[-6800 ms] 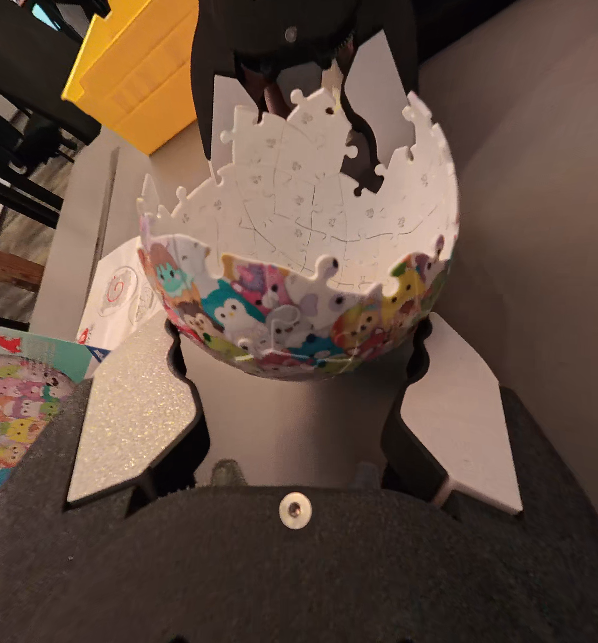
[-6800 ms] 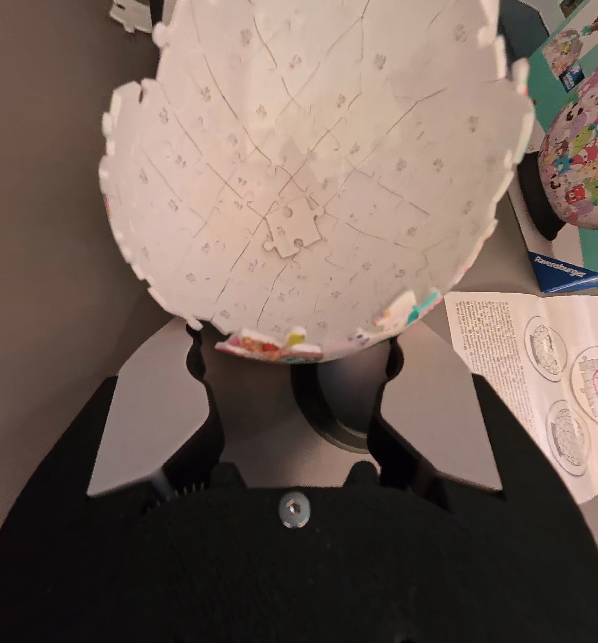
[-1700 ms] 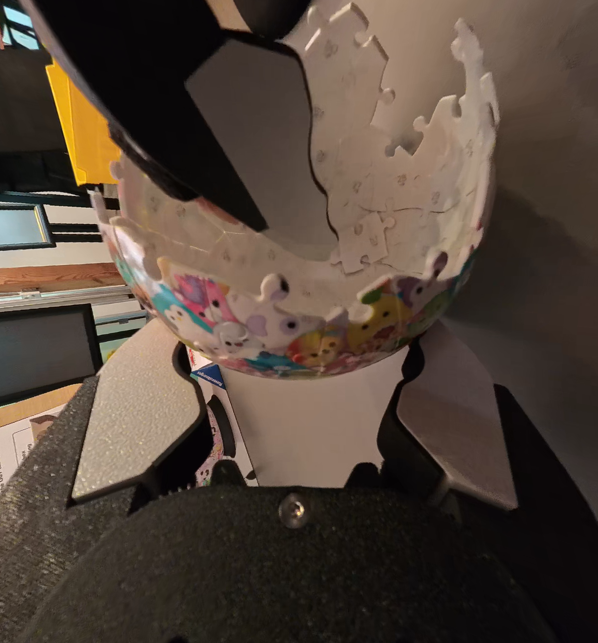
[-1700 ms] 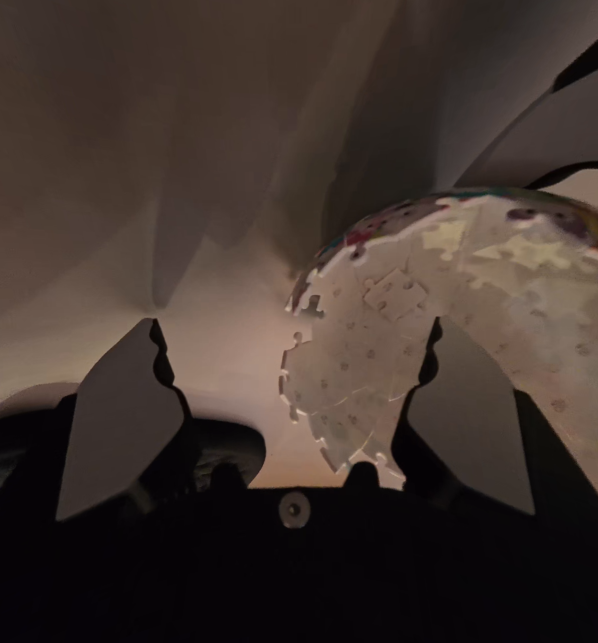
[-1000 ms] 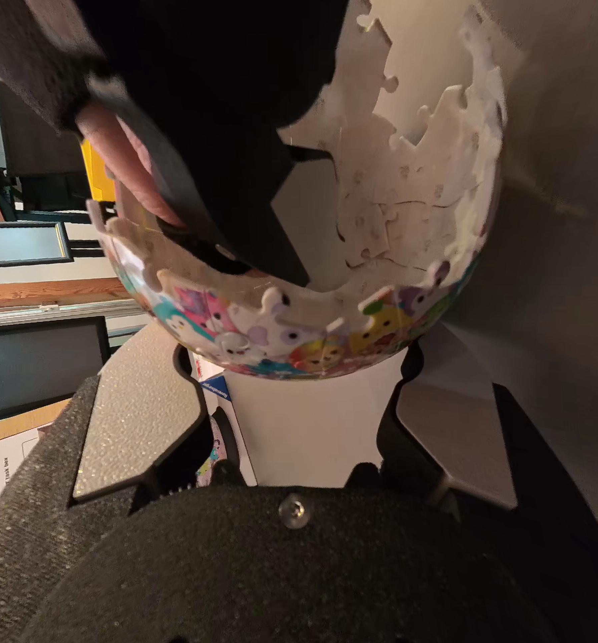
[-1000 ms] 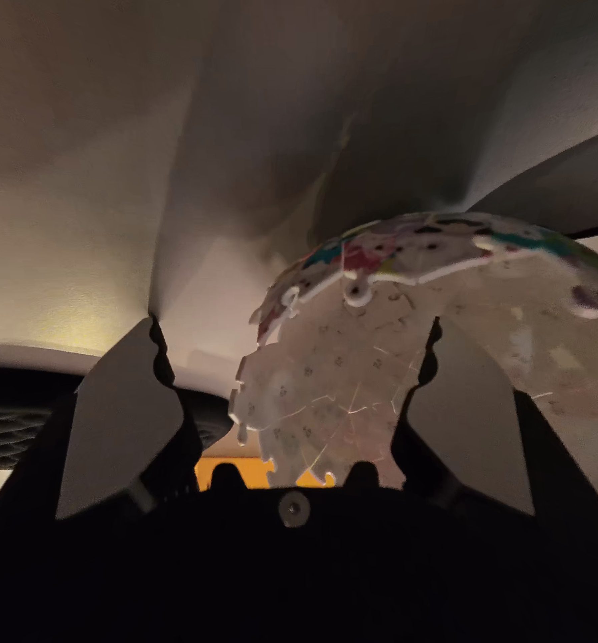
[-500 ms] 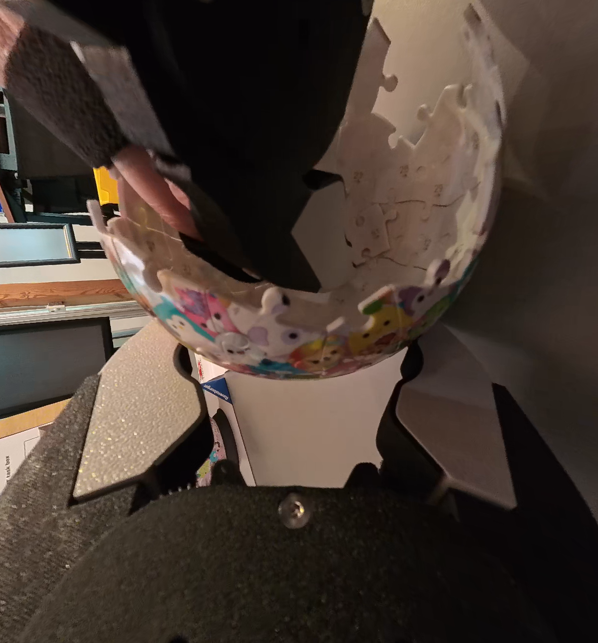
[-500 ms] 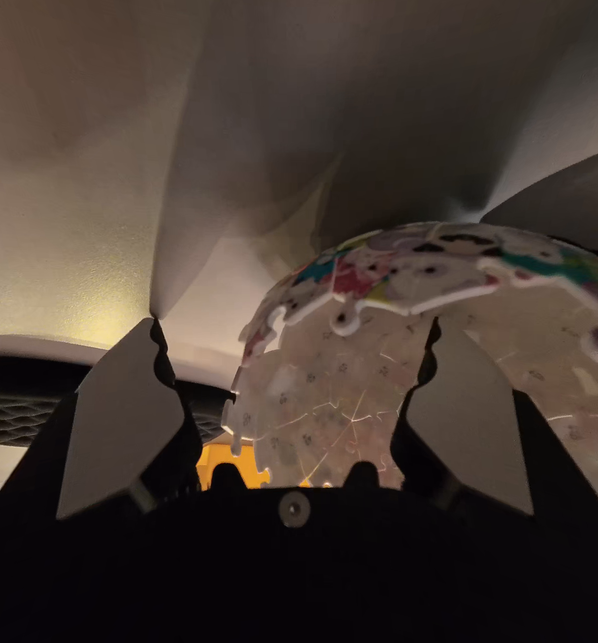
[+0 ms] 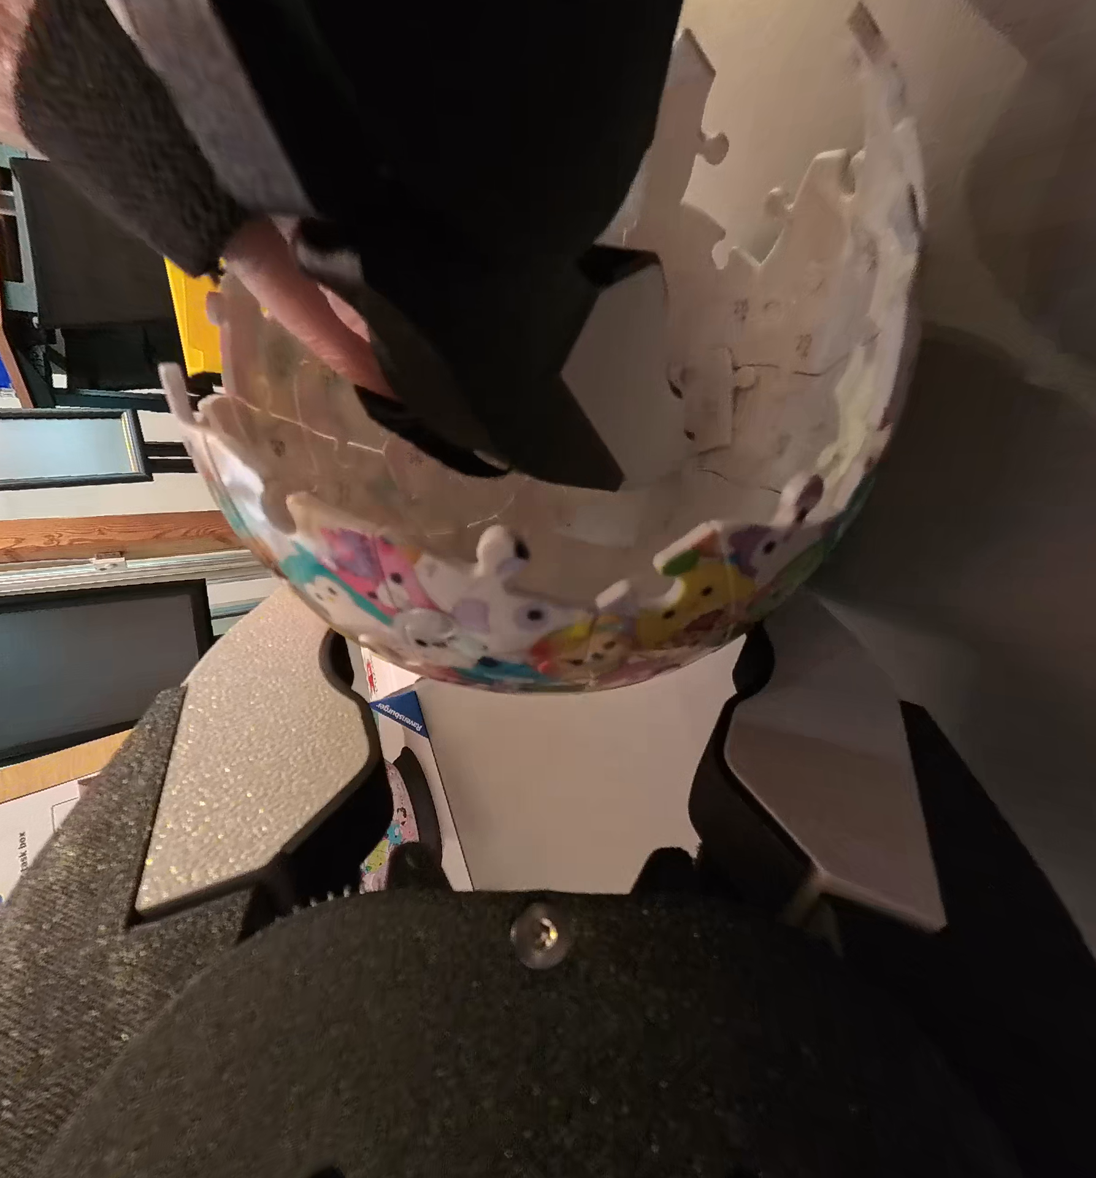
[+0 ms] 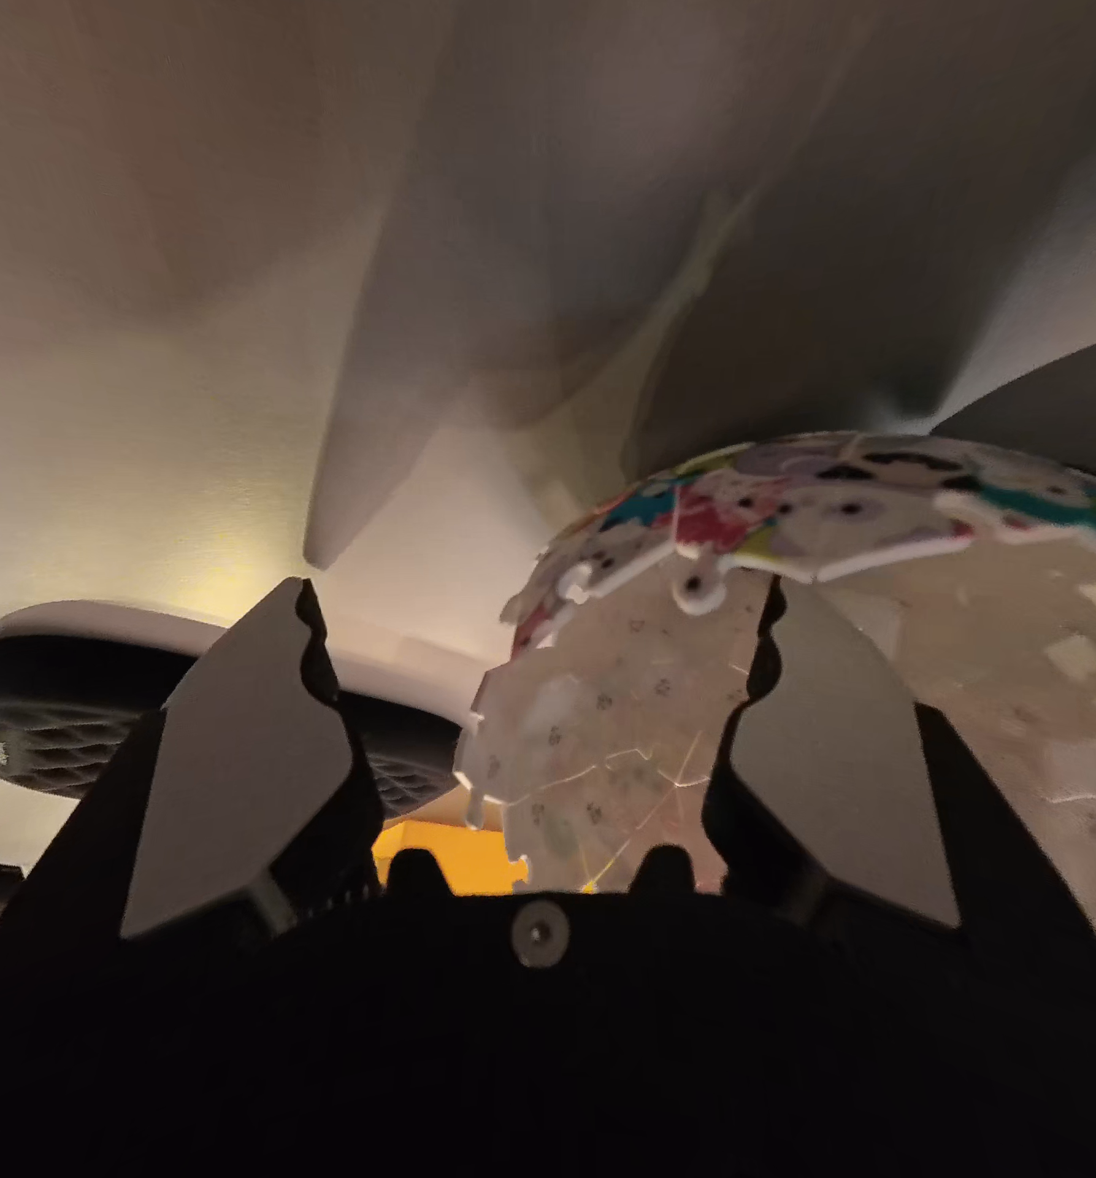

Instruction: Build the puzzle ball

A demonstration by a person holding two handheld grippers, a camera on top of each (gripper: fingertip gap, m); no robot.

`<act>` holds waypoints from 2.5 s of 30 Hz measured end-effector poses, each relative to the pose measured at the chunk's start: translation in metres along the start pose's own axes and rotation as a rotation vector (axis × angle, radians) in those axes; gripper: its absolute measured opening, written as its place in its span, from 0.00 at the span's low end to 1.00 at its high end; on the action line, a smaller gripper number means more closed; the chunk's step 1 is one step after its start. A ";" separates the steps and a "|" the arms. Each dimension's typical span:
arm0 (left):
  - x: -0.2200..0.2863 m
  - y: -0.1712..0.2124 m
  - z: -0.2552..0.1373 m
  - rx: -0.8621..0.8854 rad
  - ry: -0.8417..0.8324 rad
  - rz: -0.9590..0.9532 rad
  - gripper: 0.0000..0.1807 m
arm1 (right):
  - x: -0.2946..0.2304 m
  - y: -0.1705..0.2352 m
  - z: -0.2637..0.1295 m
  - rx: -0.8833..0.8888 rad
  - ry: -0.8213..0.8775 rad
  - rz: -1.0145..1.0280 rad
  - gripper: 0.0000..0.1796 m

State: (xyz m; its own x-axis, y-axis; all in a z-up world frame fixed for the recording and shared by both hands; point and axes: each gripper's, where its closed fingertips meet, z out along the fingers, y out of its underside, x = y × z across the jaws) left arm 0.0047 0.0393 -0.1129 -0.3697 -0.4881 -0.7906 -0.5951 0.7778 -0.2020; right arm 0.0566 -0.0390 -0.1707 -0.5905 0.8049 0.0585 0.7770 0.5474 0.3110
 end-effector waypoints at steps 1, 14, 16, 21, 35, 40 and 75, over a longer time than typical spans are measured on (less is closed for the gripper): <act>0.000 0.000 0.000 0.001 0.000 0.000 0.66 | 0.000 0.000 0.000 0.001 -0.003 0.002 0.71; -0.001 -0.002 0.000 -0.004 -0.007 0.019 0.65 | -0.017 -0.008 -0.007 0.063 -0.065 -0.008 0.65; -0.001 -0.002 0.000 -0.004 -0.009 0.026 0.65 | -0.021 -0.010 -0.010 0.087 -0.081 -0.004 0.64; -0.001 -0.002 0.000 -0.005 -0.010 0.029 0.65 | -0.028 -0.014 -0.015 0.139 -0.114 0.003 0.63; 0.000 -0.002 0.000 0.001 -0.012 0.033 0.64 | -0.043 -0.021 -0.029 0.208 -0.130 -0.010 0.60; 0.000 -0.003 0.000 0.003 -0.013 0.034 0.63 | -0.050 -0.021 -0.034 0.215 -0.145 -0.003 0.60; -0.004 -0.007 -0.002 0.033 -0.042 0.060 0.59 | -0.014 0.000 -0.003 0.023 -0.020 0.039 0.71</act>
State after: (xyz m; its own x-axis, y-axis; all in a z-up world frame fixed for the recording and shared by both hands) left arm 0.0092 0.0351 -0.1071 -0.3733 -0.4234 -0.8255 -0.5488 0.8182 -0.1715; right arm 0.0636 -0.0508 -0.1685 -0.5550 0.8303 0.0510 0.8045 0.5202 0.2866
